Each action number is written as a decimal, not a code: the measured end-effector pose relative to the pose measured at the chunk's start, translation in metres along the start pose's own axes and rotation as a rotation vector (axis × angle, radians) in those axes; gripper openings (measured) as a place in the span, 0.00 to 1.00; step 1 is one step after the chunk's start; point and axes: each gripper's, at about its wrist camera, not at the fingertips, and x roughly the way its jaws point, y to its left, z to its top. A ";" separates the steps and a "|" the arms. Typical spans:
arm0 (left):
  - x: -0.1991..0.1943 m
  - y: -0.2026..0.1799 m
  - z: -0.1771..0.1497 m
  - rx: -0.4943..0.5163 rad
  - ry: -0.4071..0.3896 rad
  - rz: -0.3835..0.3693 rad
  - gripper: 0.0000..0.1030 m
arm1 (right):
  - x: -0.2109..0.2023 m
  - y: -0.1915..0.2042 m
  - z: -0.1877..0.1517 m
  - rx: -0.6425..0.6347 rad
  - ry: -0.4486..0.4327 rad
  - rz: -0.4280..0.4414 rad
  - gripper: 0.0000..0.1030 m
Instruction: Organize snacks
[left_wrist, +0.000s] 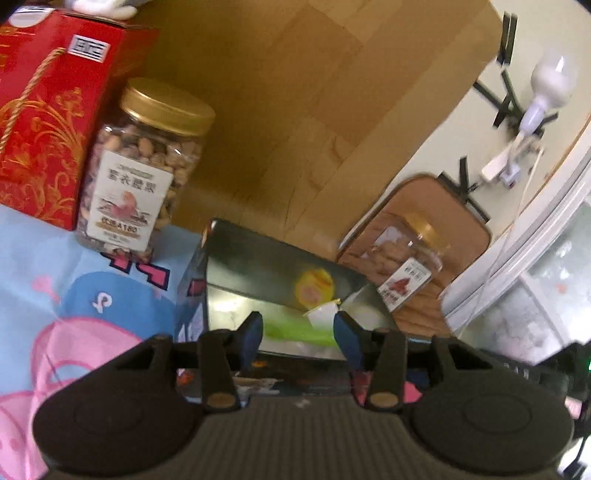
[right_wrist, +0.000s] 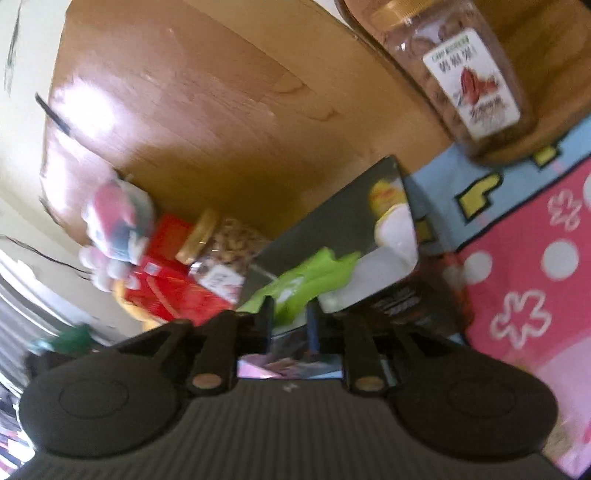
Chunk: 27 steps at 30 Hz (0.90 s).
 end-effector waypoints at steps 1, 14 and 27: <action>-0.008 0.004 -0.001 -0.004 -0.013 -0.016 0.47 | -0.006 0.001 -0.004 -0.016 -0.011 0.003 0.33; -0.111 0.042 -0.085 0.047 -0.082 0.160 0.47 | -0.053 0.014 -0.107 -0.339 -0.001 0.006 0.34; -0.174 0.002 -0.136 0.201 -0.156 0.158 0.57 | -0.085 0.025 -0.176 -0.441 0.007 -0.057 0.34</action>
